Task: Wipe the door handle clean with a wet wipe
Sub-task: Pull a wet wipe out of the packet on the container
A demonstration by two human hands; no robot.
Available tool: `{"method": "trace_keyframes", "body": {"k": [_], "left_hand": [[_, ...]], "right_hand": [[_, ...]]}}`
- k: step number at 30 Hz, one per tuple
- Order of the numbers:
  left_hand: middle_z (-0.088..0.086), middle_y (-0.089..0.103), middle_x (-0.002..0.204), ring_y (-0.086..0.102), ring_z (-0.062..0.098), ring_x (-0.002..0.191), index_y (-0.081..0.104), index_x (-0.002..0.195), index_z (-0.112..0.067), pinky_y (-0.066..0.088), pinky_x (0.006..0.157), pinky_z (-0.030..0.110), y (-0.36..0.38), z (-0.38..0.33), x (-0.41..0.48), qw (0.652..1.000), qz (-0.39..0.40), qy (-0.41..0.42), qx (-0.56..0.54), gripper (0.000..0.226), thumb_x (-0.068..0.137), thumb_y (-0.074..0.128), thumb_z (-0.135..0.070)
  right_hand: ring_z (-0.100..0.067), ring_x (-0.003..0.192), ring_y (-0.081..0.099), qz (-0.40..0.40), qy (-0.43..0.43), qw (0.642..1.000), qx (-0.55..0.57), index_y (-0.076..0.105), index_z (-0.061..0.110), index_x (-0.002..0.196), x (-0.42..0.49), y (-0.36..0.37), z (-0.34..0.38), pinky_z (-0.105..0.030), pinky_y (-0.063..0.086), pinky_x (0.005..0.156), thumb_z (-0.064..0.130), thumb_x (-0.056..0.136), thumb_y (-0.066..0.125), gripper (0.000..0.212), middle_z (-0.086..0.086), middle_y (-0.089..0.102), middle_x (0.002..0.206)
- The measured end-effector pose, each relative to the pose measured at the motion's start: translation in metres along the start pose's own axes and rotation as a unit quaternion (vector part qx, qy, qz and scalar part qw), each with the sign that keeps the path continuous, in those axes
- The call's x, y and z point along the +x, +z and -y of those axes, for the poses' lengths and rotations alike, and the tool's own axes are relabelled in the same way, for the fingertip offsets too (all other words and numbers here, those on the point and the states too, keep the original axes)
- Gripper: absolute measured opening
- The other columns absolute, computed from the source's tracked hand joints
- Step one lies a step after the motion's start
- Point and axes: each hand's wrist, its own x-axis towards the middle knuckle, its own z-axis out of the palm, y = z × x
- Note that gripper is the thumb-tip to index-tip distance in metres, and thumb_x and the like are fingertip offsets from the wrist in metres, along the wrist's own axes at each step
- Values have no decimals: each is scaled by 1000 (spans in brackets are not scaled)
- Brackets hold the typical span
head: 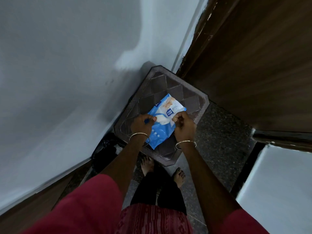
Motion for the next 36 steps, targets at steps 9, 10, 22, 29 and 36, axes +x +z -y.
{"method": "trace_keyframes", "body": {"k": [9,10,22,29,36], "left_hand": [[8,70,102,63,20,98,73,93,-14,51,84,27,-3,-9,-9,988,85,30,-124,9,94,64,-12],[9,70,109,62,19,102,74,99,-12,48,88,25,-5,-8,-11,989,93,43,-111,15,97,59,-12],[-12,-8,166,-9,20,153,-6,157,-27,0,117,65,-2,27,-15,851,156,162,474,98,89,62,-46],[-11,-15,165,-11,23,153,-14,156,-24,0,115,66,0,28,-20,817,142,162,536,99,92,59,-46],[-10,-12,166,-6,25,154,-10,157,-23,-1,115,65,3,20,-24,804,122,160,559,96,92,59,-40]], "right_hand": [[-35,97,71,88,-75,991,-71,75,1,104,6,15,13,-27,48,92,2,84,74,20,-18,75,103],[-33,91,73,60,-48,995,-57,76,2,98,8,16,13,-20,46,87,0,84,73,14,-17,77,98],[-21,85,65,46,290,875,386,61,11,85,3,-10,14,-29,60,72,-7,96,58,21,-7,67,91],[-21,93,71,0,305,823,479,61,3,100,-5,-17,20,-34,63,77,0,99,56,7,-10,70,105],[-19,90,69,-65,335,808,480,64,13,99,6,-29,22,-30,62,69,7,100,57,10,-6,71,98]]}}
